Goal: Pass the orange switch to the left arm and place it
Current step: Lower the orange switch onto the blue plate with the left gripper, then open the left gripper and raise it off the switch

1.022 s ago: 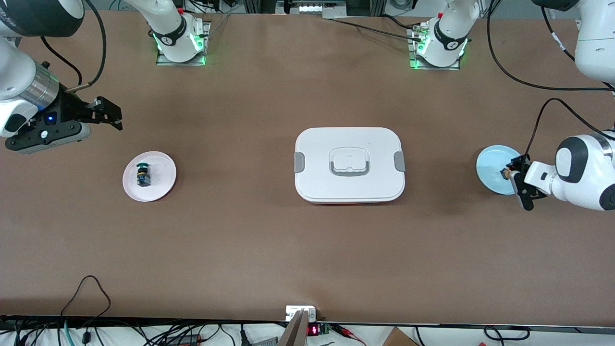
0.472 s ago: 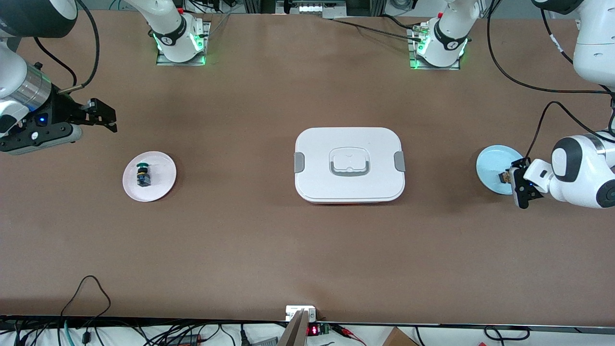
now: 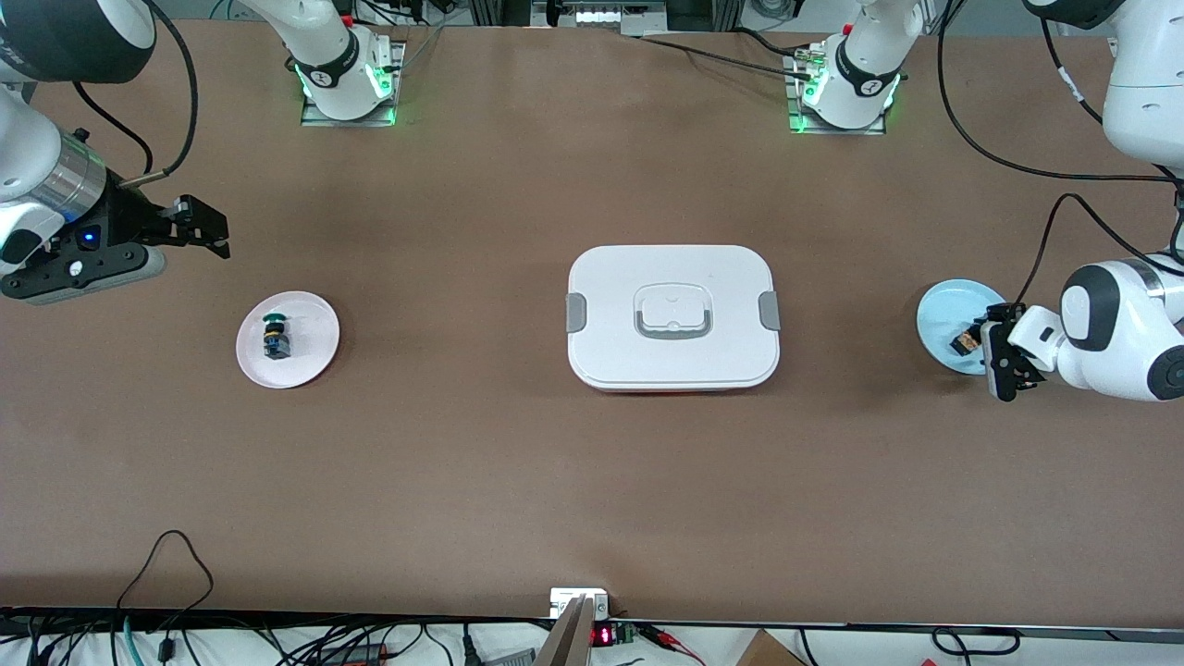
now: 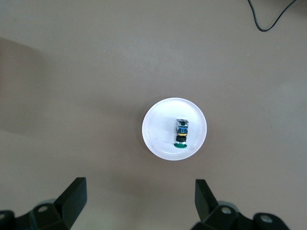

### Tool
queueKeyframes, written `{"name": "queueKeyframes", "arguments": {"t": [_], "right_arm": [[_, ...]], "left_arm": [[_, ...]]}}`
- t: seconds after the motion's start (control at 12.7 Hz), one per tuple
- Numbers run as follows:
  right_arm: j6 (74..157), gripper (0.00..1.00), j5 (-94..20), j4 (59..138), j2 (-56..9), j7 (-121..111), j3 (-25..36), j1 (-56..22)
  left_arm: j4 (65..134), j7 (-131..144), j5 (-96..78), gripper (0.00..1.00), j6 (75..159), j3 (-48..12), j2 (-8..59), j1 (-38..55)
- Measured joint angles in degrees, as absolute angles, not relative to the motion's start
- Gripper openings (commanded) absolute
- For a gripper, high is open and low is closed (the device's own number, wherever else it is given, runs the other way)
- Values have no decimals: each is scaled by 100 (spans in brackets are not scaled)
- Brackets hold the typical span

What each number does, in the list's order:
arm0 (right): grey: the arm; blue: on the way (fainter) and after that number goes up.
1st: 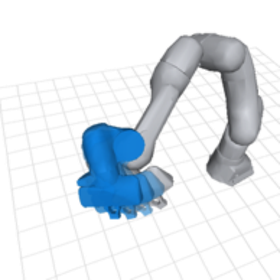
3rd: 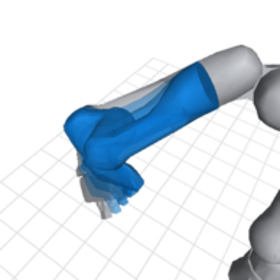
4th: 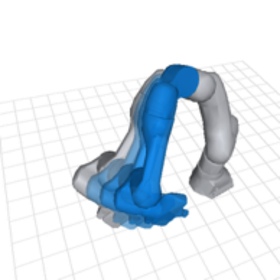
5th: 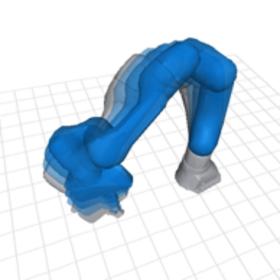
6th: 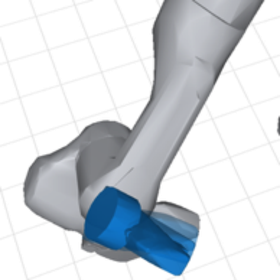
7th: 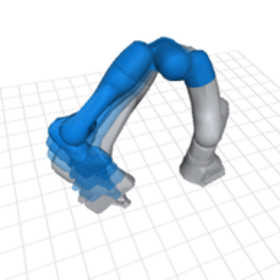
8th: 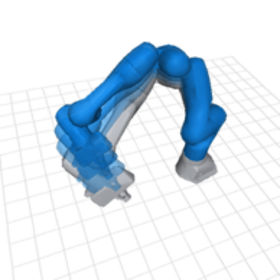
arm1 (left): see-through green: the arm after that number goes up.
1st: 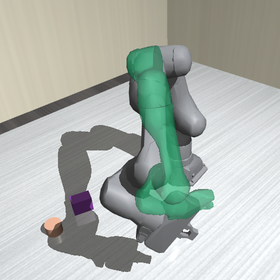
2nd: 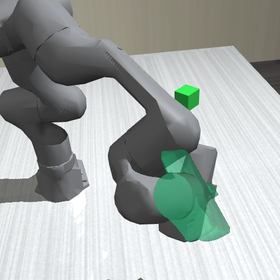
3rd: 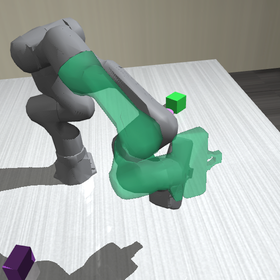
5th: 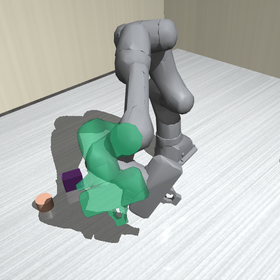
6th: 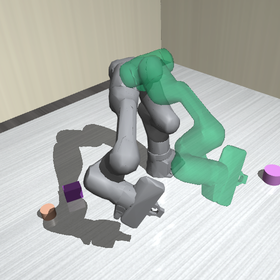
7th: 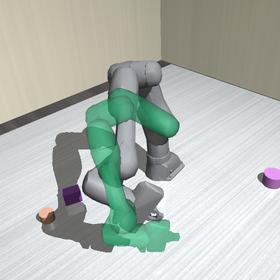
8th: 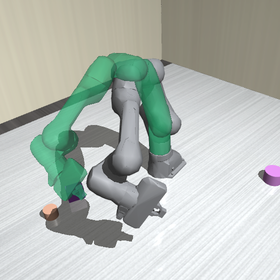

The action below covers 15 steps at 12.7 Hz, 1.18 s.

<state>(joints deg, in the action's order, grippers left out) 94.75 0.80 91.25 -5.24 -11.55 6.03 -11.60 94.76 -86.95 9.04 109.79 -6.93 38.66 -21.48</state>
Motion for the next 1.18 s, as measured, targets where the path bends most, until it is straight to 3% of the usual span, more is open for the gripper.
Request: {"name": "queueKeyframes", "arguments": {"t": [0.16, 0.55, 1.18], "right_arm": [[9493, 100, 80, 9117, -524, -1154, 603, -1154], [9495, 100, 80, 9117, -535, -1152, 600, -966], [9489, 100, 80, 9117, -566, -1152, 586, -851]], "left_arm": [[9347, -8692, 904, 100, 10726, -740, 3821, -2147], [8726, -7693, 903, 100, 9194, -947, 3301, -2135], [7697, -4193, 903, 100, 7317, -1853, 2481, -2117]]}}
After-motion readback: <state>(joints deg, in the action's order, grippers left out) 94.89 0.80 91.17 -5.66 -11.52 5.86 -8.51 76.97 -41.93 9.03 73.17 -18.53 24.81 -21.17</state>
